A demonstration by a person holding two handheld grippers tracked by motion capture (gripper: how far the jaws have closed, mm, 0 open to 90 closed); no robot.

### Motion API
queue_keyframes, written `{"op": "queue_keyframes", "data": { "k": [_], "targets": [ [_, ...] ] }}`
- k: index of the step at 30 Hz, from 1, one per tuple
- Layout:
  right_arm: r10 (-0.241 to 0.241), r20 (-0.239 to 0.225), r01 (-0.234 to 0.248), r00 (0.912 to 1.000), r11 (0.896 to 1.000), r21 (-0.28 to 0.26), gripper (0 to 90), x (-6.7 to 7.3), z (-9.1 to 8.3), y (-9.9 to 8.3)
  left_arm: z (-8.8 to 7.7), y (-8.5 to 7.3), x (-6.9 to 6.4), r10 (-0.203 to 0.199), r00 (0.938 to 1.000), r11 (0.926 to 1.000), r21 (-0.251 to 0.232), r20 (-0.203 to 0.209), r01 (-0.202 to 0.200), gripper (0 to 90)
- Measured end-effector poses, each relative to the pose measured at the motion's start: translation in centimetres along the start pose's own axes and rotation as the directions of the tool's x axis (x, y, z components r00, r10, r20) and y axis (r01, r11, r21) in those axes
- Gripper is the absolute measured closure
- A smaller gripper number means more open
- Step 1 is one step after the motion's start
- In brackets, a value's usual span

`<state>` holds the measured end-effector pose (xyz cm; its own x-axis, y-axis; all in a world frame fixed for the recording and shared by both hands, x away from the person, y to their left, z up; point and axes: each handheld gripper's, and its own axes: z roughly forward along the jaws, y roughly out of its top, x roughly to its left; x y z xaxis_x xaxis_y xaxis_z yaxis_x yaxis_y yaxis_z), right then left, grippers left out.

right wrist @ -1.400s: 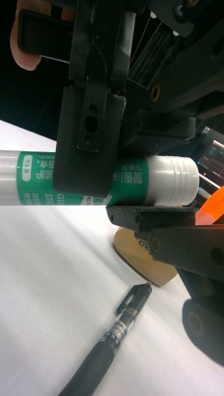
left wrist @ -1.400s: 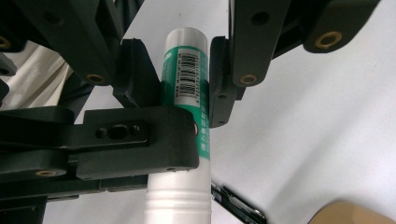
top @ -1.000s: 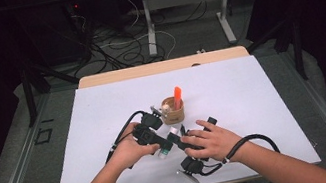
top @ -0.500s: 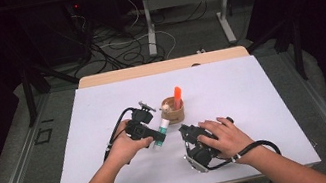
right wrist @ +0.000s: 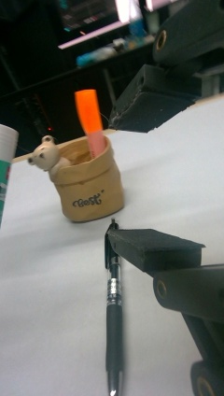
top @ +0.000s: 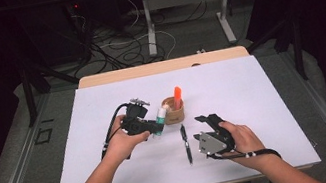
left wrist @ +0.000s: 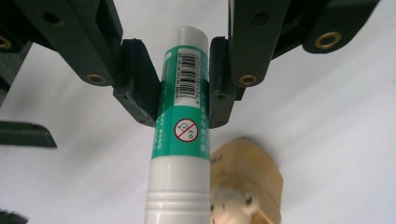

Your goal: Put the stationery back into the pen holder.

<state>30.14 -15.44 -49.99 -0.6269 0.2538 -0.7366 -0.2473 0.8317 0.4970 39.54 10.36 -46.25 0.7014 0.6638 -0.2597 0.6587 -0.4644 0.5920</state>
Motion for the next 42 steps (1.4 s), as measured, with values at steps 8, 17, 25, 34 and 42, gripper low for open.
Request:
{"op": "queue_keyframes", "data": {
  "k": [8, 17, 25, 34, 42],
  "targets": [
    [0.305, -0.037, -0.304, 0.9516, 0.952, 0.037, 28.4, -0.6, -0.7, -2.2, -0.9, 1.5, 0.1, -0.002, 0.9998, 0.9916, -0.13, 0.019, 0.004, 65.5],
    [0.628, -0.09, -0.617, 0.7732, 0.777, 0.123, 16.7, -1.5, -0.5, -4.1, -0.7, 3.3, -0.1, 0.005, 0.9994, 0.9802, -0.198, -0.034, -0.011, 65.4],
    [0.663, -0.105, -0.651, 0.7415, 0.749, 0.123, 15.6, -1.2, -0.5, -4.3, -0.7, 4.8, 0.7, -0.021, 0.9982, 0.959, -0.283, -0.057, 0.004, 65.5],
    [0.68, -0.104, -0.671, 0.7259, 0.733, 0.111, 15.6, -0.7, -0.1, -4.5, 0.4, 5.4, 1.3, -0.06, 0.9958, 0.9366, -0.349, -0.069, 0.032, 65.4],
    [0.73, -0.098, -0.719, 0.6763, 0.683, 0.128, 14.8, -0.8, 0.0, -4.9, 1.5, 5.4, 1.8, -0.1, 0.9923, 0.9071, -0.417, -0.073, 0.06, 65.4]
  ]
}}
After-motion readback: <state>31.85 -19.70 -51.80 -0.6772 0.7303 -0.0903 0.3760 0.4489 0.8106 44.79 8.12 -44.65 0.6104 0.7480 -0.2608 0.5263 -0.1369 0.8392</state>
